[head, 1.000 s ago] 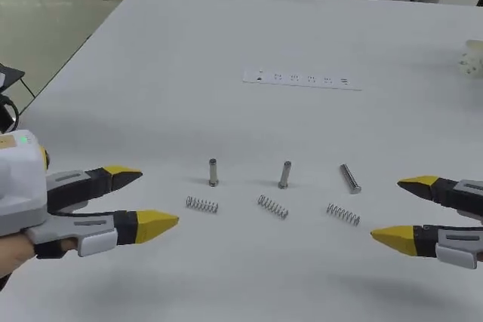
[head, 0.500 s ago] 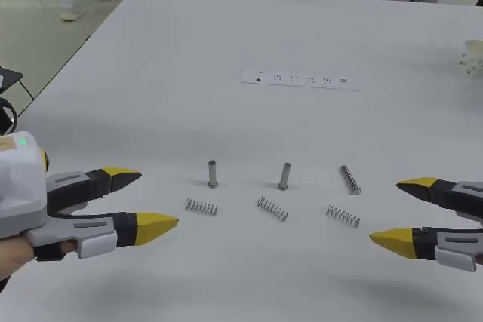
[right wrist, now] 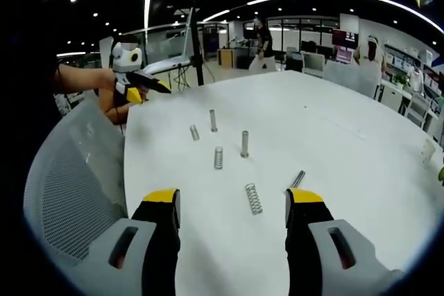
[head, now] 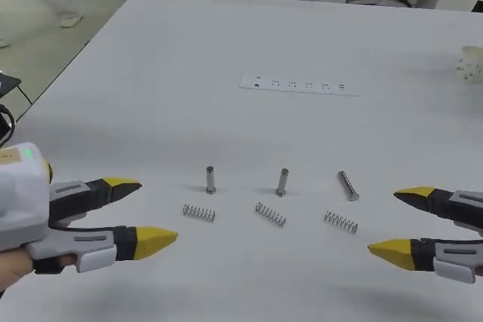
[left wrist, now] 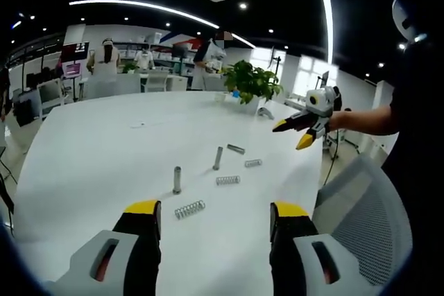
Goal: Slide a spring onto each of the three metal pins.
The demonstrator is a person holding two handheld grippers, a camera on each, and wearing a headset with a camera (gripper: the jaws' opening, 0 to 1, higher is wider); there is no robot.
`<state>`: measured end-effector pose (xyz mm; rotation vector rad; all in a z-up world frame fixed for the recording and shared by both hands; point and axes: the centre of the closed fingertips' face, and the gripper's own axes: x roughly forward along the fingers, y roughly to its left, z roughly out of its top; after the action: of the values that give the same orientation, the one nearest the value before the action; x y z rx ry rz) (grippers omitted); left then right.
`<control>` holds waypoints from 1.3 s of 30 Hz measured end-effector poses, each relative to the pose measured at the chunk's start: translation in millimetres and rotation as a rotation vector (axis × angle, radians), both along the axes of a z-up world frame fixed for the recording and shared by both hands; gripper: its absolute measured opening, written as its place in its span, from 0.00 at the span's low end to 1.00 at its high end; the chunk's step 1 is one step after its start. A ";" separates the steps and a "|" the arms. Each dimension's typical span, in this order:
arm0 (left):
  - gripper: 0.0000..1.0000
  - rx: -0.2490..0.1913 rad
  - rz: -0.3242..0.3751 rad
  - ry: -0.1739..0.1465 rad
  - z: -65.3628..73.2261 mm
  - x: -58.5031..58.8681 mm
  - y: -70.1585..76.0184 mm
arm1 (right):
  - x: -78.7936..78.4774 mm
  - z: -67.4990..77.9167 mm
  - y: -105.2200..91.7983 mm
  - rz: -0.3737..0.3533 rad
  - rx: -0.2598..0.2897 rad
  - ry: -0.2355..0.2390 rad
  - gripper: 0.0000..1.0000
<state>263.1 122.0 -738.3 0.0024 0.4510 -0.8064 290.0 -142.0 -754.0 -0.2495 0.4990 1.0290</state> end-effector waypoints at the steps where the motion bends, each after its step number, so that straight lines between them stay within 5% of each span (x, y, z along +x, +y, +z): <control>1: 0.59 -0.005 -0.004 0.002 0.2 -0.7 -1.2 | -0.3 -0.4 -0.4 -0.002 0.002 0.002 0.61; 17: 0.67 0.005 -0.009 0.011 -5.5 -1.5 -3.4 | -1.6 -6.4 2.6 0.011 -0.005 0.015 0.62; 33: 0.84 -0.006 -0.010 -0.034 -3.1 5.1 -3.7 | -1.9 -14.5 2.2 0.010 -0.015 0.038 0.78; 39: 0.85 0.008 -0.019 -0.020 -8.4 4.9 -4.6 | -0.9 -17.8 -0.1 0.003 -0.020 0.047 0.78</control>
<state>268.0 117.4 -746.7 0.0220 0.4357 -0.8223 289.0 -142.2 -771.9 -0.2441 0.5516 1.0350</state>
